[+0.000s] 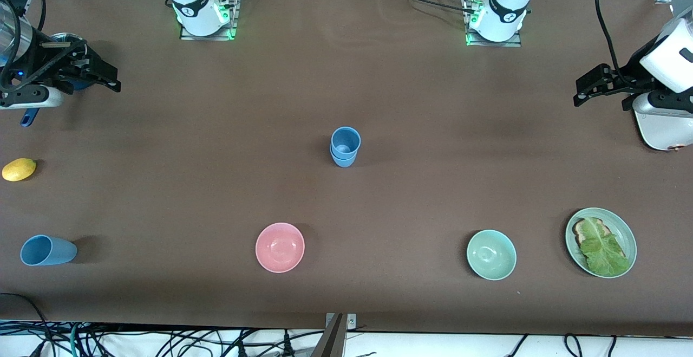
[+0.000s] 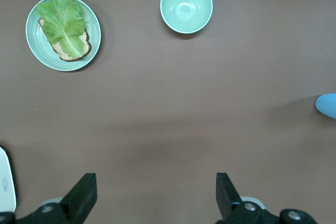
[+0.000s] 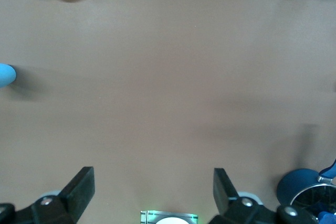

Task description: Stack blue cups with both arms

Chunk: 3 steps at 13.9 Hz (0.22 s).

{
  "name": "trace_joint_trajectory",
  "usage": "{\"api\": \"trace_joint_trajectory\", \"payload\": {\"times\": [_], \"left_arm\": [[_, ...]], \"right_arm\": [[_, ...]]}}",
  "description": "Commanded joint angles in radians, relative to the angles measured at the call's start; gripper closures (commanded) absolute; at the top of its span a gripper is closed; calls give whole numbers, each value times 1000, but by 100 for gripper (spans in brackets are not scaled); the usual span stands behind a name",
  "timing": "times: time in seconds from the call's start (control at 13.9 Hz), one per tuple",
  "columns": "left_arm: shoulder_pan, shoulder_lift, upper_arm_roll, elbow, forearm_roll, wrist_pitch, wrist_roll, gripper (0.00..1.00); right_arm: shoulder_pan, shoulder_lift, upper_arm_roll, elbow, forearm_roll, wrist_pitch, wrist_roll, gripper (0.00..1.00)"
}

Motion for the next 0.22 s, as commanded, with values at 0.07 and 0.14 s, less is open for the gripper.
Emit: {"api": "trace_joint_trajectory", "payload": {"times": [0.07, 0.14], "left_arm": [[2, 10, 1, 27, -2, -13, -2, 0], [2, 12, 1, 27, -2, -13, -2, 0]], "right_arm": [[-16, 10, 12, 33, 8, -19, -21, 0], [-14, 10, 12, 34, 9, -20, -19, 0]]}}
